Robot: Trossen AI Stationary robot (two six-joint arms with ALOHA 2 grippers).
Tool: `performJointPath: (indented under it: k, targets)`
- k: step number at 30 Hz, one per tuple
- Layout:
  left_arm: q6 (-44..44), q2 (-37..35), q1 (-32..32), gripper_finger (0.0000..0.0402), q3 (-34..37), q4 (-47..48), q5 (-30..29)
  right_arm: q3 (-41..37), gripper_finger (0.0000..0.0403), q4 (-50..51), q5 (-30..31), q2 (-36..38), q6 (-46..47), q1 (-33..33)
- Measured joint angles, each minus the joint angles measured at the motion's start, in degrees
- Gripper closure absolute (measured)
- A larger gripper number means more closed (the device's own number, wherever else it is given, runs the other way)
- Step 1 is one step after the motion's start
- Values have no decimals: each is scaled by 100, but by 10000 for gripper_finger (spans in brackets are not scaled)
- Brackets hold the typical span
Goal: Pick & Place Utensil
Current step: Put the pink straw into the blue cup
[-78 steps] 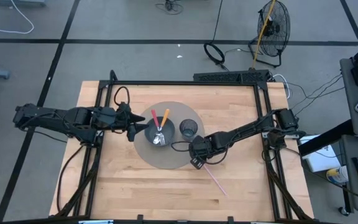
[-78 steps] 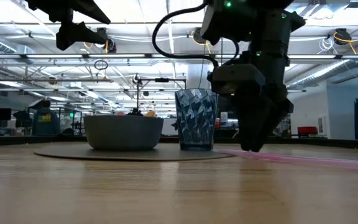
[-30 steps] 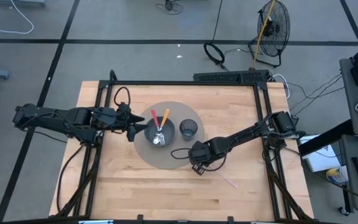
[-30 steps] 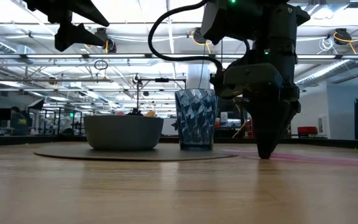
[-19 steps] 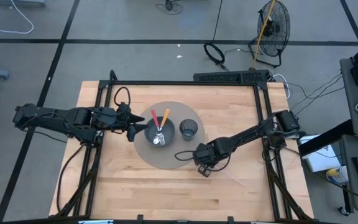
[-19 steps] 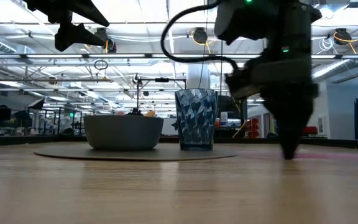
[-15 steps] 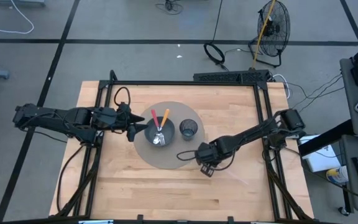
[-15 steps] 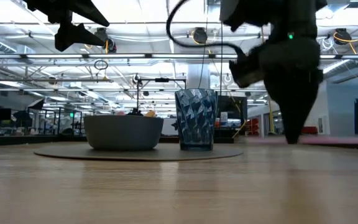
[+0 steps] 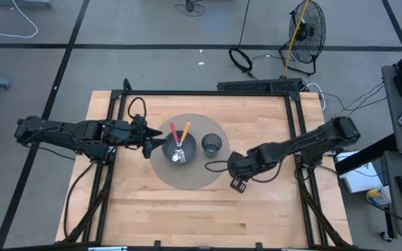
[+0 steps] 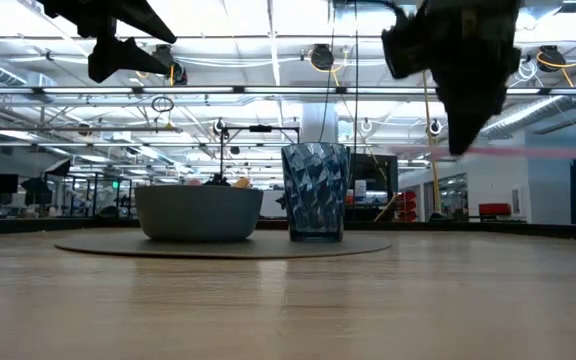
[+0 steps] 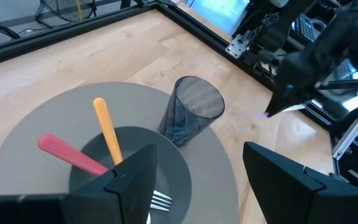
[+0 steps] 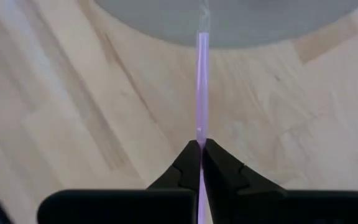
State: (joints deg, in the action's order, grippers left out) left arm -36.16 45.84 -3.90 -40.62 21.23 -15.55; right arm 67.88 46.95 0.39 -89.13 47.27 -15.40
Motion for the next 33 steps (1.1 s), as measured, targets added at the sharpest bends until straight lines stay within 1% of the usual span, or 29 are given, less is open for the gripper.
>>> performJointPath:
  k: [8, 13, 18, 25, 29, 33]
  targets:
    - [-13, 0, 2, 158, 0, -32, -2, 0, 401, -423, 413, 894, -60, 4]
    - [-13, 0, 1, 158, 0, -44, -56, 5, 401, -1096, 736, 1449, -412, 76]
    - [-13, 0, 2, 158, 0, -141, -111, 9, 401, -2011, 1015, 1783, -1070, 248]
    - [-32, -1, 0, 158, 0, -186, -114, 11, 401, -3435, 1063, 1849, -2319, 578]
    - [-66, -2, 2, 158, 0, -186, -114, 11, 401, -4260, 1457, 1772, -3061, 783]
    - [-105, 0, 2, 158, 0, -186, -116, 11, 401, -4864, 1683, 1761, -3703, 1001]
